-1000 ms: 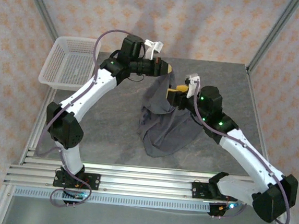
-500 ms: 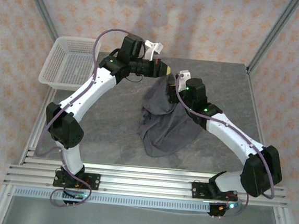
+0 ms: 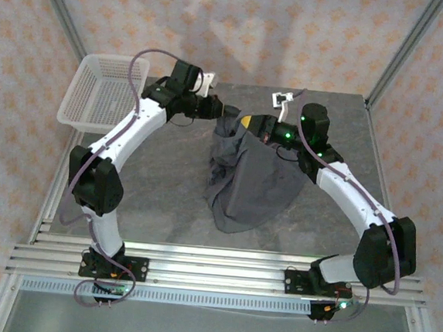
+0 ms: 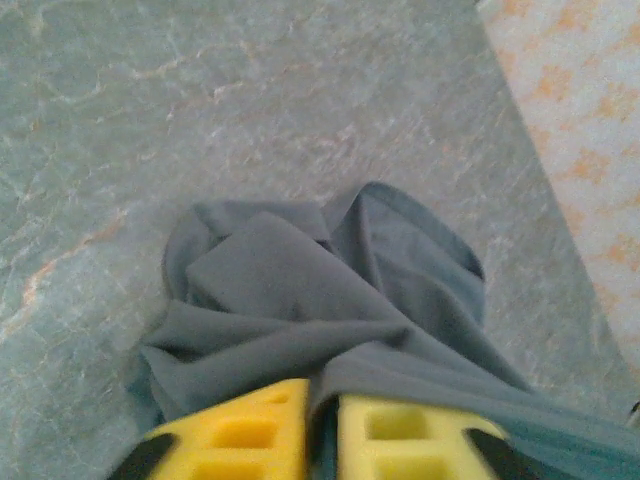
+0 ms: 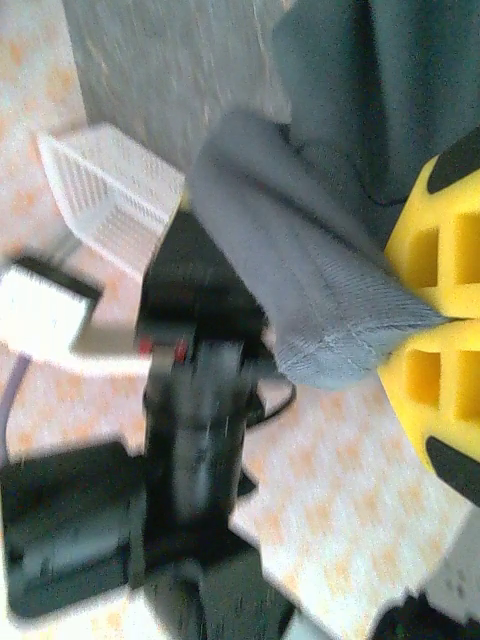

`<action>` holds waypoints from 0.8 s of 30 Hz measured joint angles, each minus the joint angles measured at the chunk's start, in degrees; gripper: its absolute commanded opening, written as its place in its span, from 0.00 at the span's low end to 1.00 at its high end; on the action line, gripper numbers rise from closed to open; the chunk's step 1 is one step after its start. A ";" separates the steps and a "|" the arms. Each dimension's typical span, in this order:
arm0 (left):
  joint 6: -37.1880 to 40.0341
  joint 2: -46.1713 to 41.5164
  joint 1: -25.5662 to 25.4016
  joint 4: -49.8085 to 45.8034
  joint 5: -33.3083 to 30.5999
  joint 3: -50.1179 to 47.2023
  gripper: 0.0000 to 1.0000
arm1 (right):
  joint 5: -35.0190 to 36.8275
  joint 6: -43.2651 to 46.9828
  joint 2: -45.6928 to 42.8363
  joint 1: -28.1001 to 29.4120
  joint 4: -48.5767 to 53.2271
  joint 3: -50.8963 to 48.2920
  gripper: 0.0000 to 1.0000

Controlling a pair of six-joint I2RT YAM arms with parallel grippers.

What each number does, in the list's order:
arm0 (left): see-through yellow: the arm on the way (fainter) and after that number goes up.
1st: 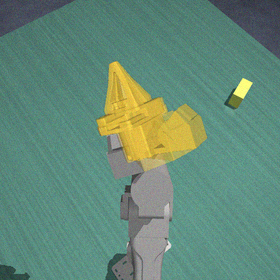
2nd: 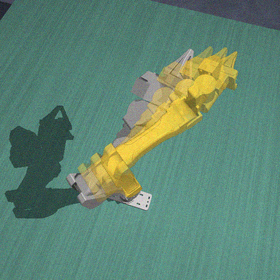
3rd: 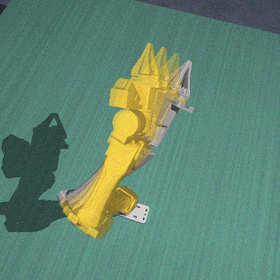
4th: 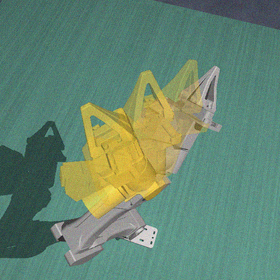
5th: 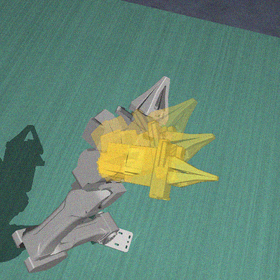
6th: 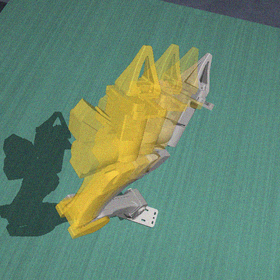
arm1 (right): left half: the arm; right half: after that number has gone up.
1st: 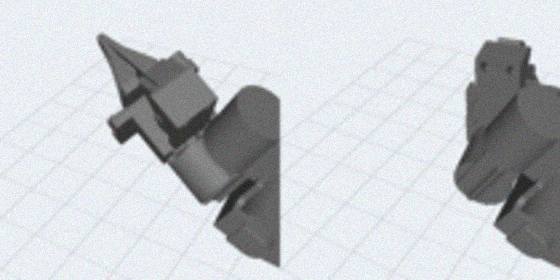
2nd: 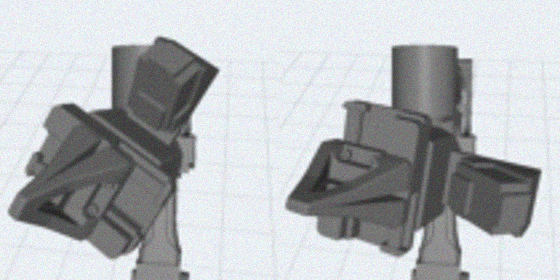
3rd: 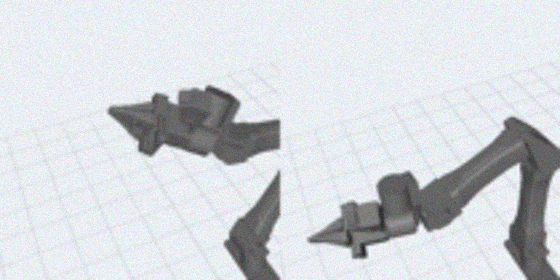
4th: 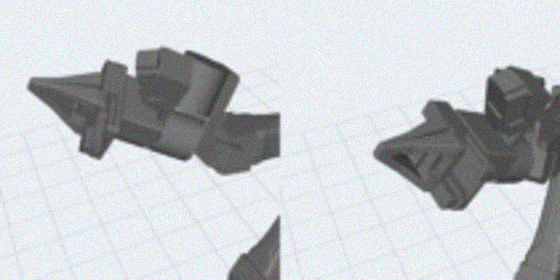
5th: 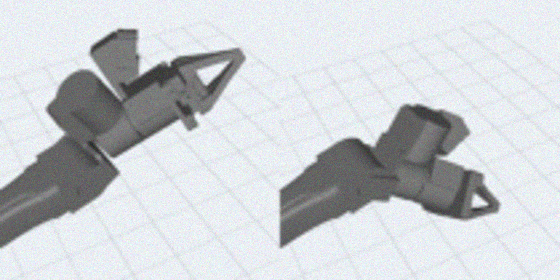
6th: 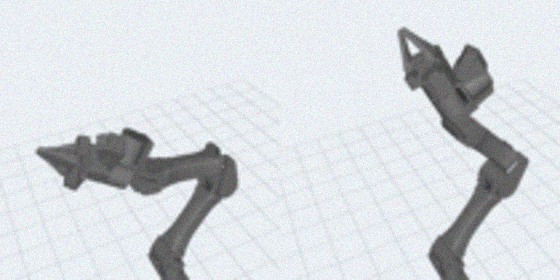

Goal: Fold the inside-out t-shirt

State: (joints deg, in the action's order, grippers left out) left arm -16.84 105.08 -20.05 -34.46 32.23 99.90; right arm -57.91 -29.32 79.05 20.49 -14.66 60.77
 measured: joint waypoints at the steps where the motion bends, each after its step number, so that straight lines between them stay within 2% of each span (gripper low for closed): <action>1: -0.28 0.00 -0.22 0.24 -0.50 -1.05 0.26 | -0.92 -0.94 0.00 -0.04 -0.35 0.00 0.00; 7: -1.09 -5.46 -0.13 0.87 -3.65 -9.70 0.32 | -1.70 -2.05 0.46 -0.68 -0.33 -0.02 0.00; 14: -4.39 -15.28 -0.33 0.85 -0.79 -13.51 0.34 | -2.43 -0.07 1.92 -0.83 2.34 0.24 0.00; 17: -5.68 -14.51 -2.05 -0.48 -0.66 -12.55 0.36 | -2.82 0.87 2.82 -0.83 4.02 0.37 0.00; 21: -8.98 -9.22 -4.81 -0.72 -1.18 -12.35 0.43 | -3.21 1.38 3.30 -0.83 5.33 0.83 0.00; 24: -12.13 -6.01 -5.18 1.11 -1.68 -13.99 0.43 | -3.65 1.70 3.32 -0.83 6.05 1.25 0.00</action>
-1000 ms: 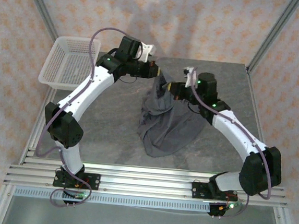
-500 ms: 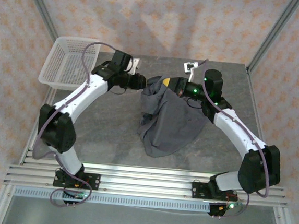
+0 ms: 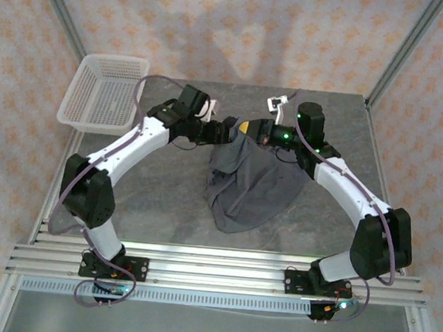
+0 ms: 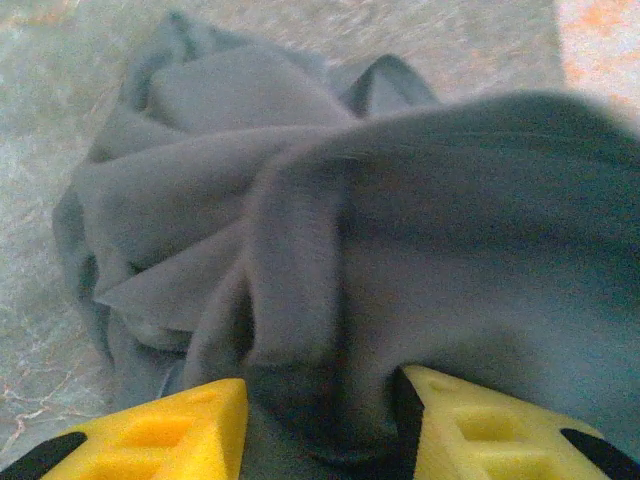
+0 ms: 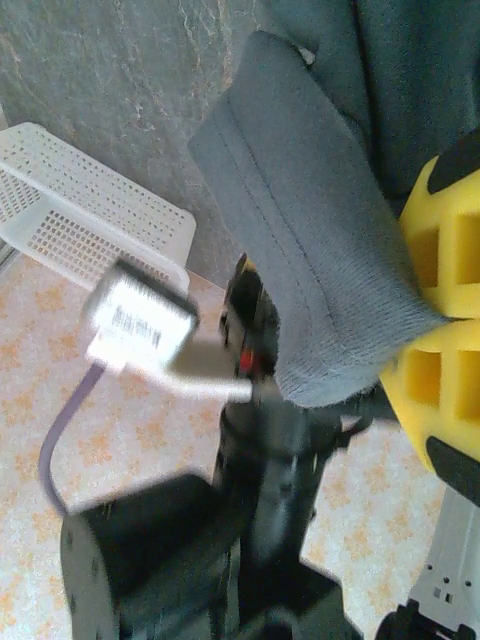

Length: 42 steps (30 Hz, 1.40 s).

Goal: Fold the inside-out t-shirt

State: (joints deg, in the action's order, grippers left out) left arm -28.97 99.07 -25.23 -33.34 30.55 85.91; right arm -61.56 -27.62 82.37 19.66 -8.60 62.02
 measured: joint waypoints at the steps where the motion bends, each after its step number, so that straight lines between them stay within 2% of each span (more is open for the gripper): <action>1: -0.87 0.66 0.00 0.68 -0.61 -0.59 0.42 | -0.04 0.17 0.00 0.00 0.24 0.04 0.00; 13: -2.64 1.40 0.26 8.55 -3.30 -1.33 0.40 | -1.07 1.84 -0.02 0.00 3.91 0.26 0.00; 18: -0.55 2.38 1.07 8.72 -4.22 -1.20 0.48 | -1.73 1.92 -0.02 0.00 4.09 0.48 0.00; 20: 1.66 3.63 1.73 8.76 -2.91 -0.39 0.48 | -1.90 1.92 -0.02 0.00 4.17 0.50 0.00; 22: 3.85 5.01 2.12 8.98 -0.76 0.22 0.43 | -1.92 1.92 0.00 0.00 4.33 0.52 0.00; 23: 5.09 5.55 2.38 9.18 0.55 0.28 0.37 | -1.92 1.92 -0.02 0.00 4.42 0.57 0.00; 24: 5.73 5.99 2.51 9.22 1.75 0.28 0.27 | -1.92 1.92 -0.02 0.00 4.48 0.59 0.00; 26: 7.10 6.38 2.78 9.31 3.78 0.28 0.00 | -1.90 1.95 0.00 0.00 4.68 0.59 0.00; 30: 7.80 6.25 3.21 11.10 5.31 0.04 0.00 | -1.77 2.01 -0.02 0.00 5.18 0.79 0.00; 35: 4.20 2.78 6.03 12.09 7.23 -0.70 0.00 | -0.04 3.34 -0.15 -0.61 5.35 0.02 0.00; 42: -2.23 -2.58 7.98 10.93 14.78 8.79 0.00 | 0.46 3.91 0.76 -3.82 4.76 -4.11 0.02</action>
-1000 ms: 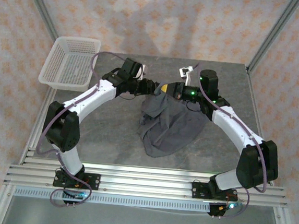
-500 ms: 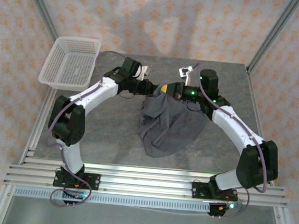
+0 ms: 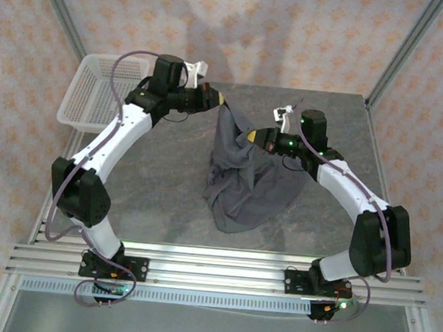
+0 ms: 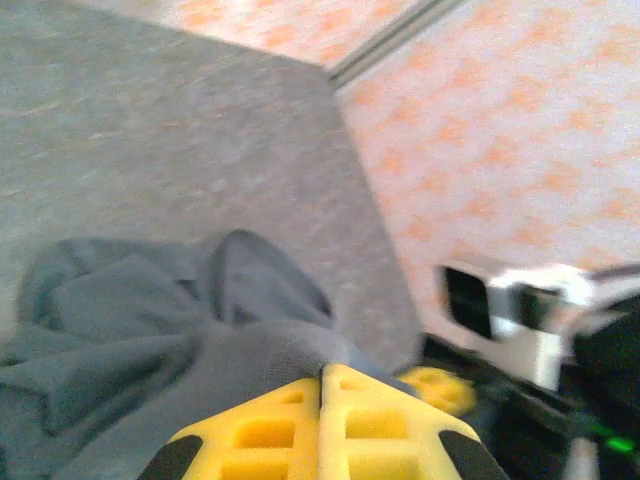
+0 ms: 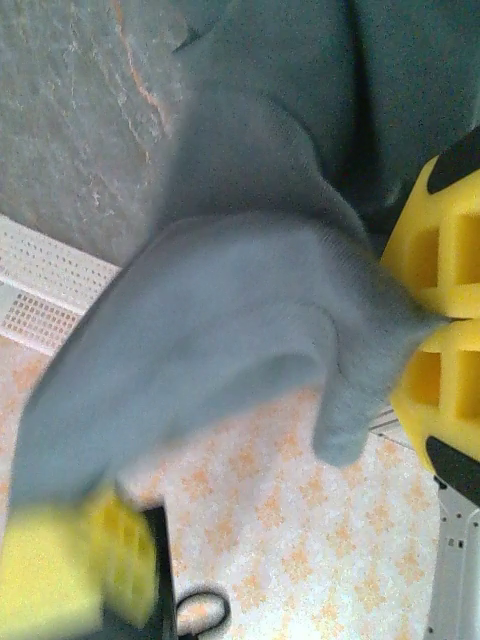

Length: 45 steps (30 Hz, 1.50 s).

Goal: Fold the inside-out t-shirt

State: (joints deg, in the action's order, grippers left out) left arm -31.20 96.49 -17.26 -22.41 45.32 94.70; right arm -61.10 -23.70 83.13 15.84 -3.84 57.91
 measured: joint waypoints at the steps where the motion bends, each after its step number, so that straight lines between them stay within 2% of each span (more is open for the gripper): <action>1: -0.42 -1.07 -0.13 -0.09 0.94 0.09 0.00 | 0.02 0.24 0.02 -0.02 0.02 0.00 0.03; 2: -0.55 -1.81 -0.26 -0.31 1.57 0.09 0.00 | 0.09 0.61 -0.11 -0.02 -0.02 0.00 0.06; 5: -1.03 -2.75 -0.42 -0.70 3.39 0.07 0.00 | 1.68 2.16 -1.16 0.09 0.87 -0.09 0.31; 7: -1.44 -2.69 -0.42 -0.98 3.85 -0.28 0.00 | 3.56 3.78 -2.71 0.09 1.81 -0.57 0.40; 14: -1.79 -2.56 -0.66 -1.90 4.04 -1.42 0.00 | 12.07 8.35 -11.78 1.84 0.87 -5.40 0.60; 20: -1.77 -2.38 -1.03 -2.43 4.22 -1.42 0.00 | 27.61 23.45 -13.79 13.75 1.31 -4.72 0.63; 25: -1.77 -2.25 -1.11 -2.91 4.20 -1.42 0.00 | 41.00 36.11 -8.48 16.81 1.40 -0.76 0.56; 27: -1.77 -2.25 -1.14 -2.91 4.20 -1.42 0.00 | 44.44 40.81 -6.40 16.81 1.60 0.15 0.56; 31: -1.77 -2.25 -1.14 -3.02 4.20 -1.42 0.00 | 47.15 48.50 -2.29 16.76 3.61 2.58 0.61; 33: -1.77 -2.25 -1.14 -3.08 4.20 -1.42 0.00 | 48.09 50.49 -0.55 16.76 3.91 3.82 0.59; 35: -1.75 -2.25 -1.14 -3.10 4.17 -1.42 0.00 | 49.48 51.32 1.31 16.76 3.80 5.09 0.44; 37: -1.51 -2.25 -1.14 -3.43 3.78 -1.42 0.00 | 51.63 51.32 2.99 16.76 4.02 6.69 0.18; 39: 0.20 -2.25 -1.09 -5.14 2.51 -1.31 0.00 | 52.54 50.03 3.43 16.39 4.94 7.80 0.00; 42: 2.45 -2.25 -0.13 -8.48 0.31 -1.33 0.00 | 49.24 46.07 2.10 13.07 8.90 9.29 0.00; 45: 3.28 -2.25 2.60 -9.40 -0.83 -2.01 0.00 | 40.65 38.56 -1.90 4.28 12.68 9.57 0.00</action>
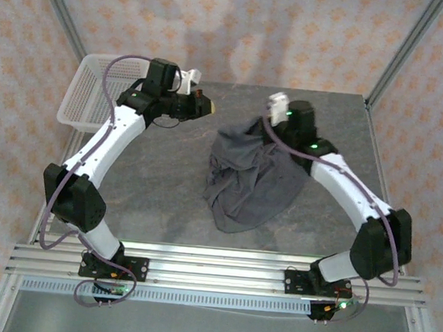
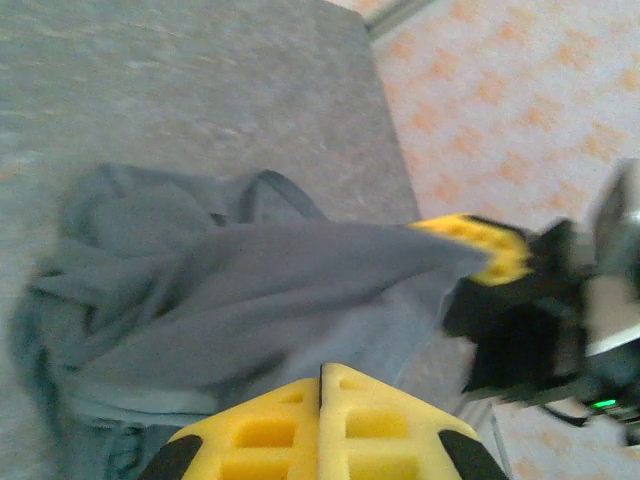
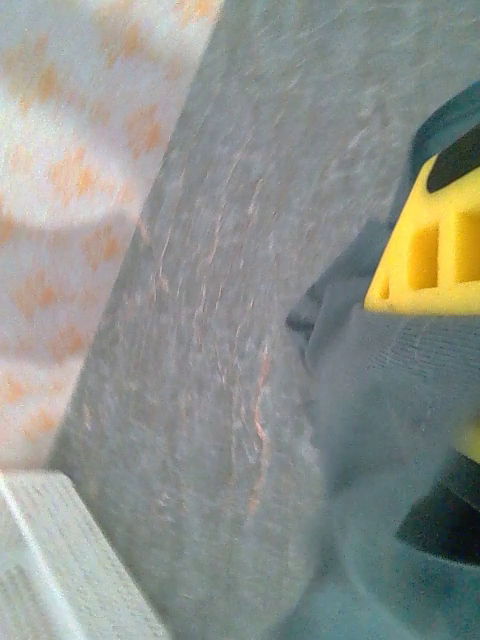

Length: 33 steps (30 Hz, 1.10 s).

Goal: Fold the inside-out t-shirt

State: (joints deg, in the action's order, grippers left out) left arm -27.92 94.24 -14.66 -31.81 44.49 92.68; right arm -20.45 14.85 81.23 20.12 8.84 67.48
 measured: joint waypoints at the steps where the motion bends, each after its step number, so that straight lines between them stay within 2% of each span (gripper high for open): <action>1: 0.20 0.00 0.81 0.02 0.00 -0.20 0.00 | -2.51 -2.16 -1.20 -3.10 1.44 0.35 0.00; 3: 0.39 0.15 1.92 0.33 0.31 -0.33 0.00 | -7.06 -5.33 -2.01 -6.91 4.52 2.49 0.00; 7: 1.05 0.96 0.26 1.66 1.40 0.28 0.00 | -17.16 -11.63 0.20 -6.40 7.41 7.41 0.00; 8: 1.29 1.11 -0.42 1.70 1.38 0.37 0.03 | -18.78 -13.00 1.27 -6.03 7.91 8.44 0.00; 10: 1.68 1.18 -1.68 1.73 1.31 0.37 0.17 | -21.18 -16.04 4.04 -5.90 9.77 11.30 0.00; 12: 2.12 1.16 -2.34 2.23 0.96 0.09 0.28 | -23.02 -19.41 6.62 -6.84 11.19 14.10 0.00; 16: 3.61 1.07 -2.49 2.80 -1.51 -2.23 0.39 | -25.86 -30.84 8.11 -11.82 7.98 16.11 0.02; 17: 3.72 1.07 -2.49 2.82 -2.08 -2.97 0.42 | -25.38 -33.88 7.93 -13.22 6.49 16.09 0.07; 19: 3.54 1.09 -2.49 2.71 -3.89 -4.81 0.45 | -20.94 -39.34 7.19 -16.06 5.27 15.98 0.06; 23: 2.47 3.17 -2.75 1.49 -6.82 -6.69 0.48 | -6.58 -45.92 6.40 -19.71 13.73 16.13 0.17; 27: 1.92 5.66 -4.96 0.35 -8.66 -10.88 0.65 | 0.94 -52.04 6.99 -25.05 21.92 11.19 0.44; 29: 2.45 7.13 -7.02 -1.68 -10.10 -11.65 0.75 | 3.93 -53.37 6.56 -27.08 24.02 6.82 0.54; 30: 2.56 7.80 -8.02 -2.64 -11.04 -11.67 0.77 | 4.85 -53.20 6.10 -26.91 24.83 5.18 0.62; 31: 2.71 8.44 -8.94 -3.23 -11.89 -11.67 0.77 | 5.42 -52.68 5.66 -25.86 25.49 4.37 0.63; 33: 2.64 9.94 -10.16 -4.04 -12.66 -11.67 0.76 | 6.23 -48.59 4.50 -20.31 25.88 4.63 0.63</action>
State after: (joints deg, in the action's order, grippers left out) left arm -25.28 104.18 -24.82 -35.86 31.83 81.01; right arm -14.22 -33.74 85.73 -0.19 34.72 72.12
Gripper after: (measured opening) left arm 0.769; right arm 0.622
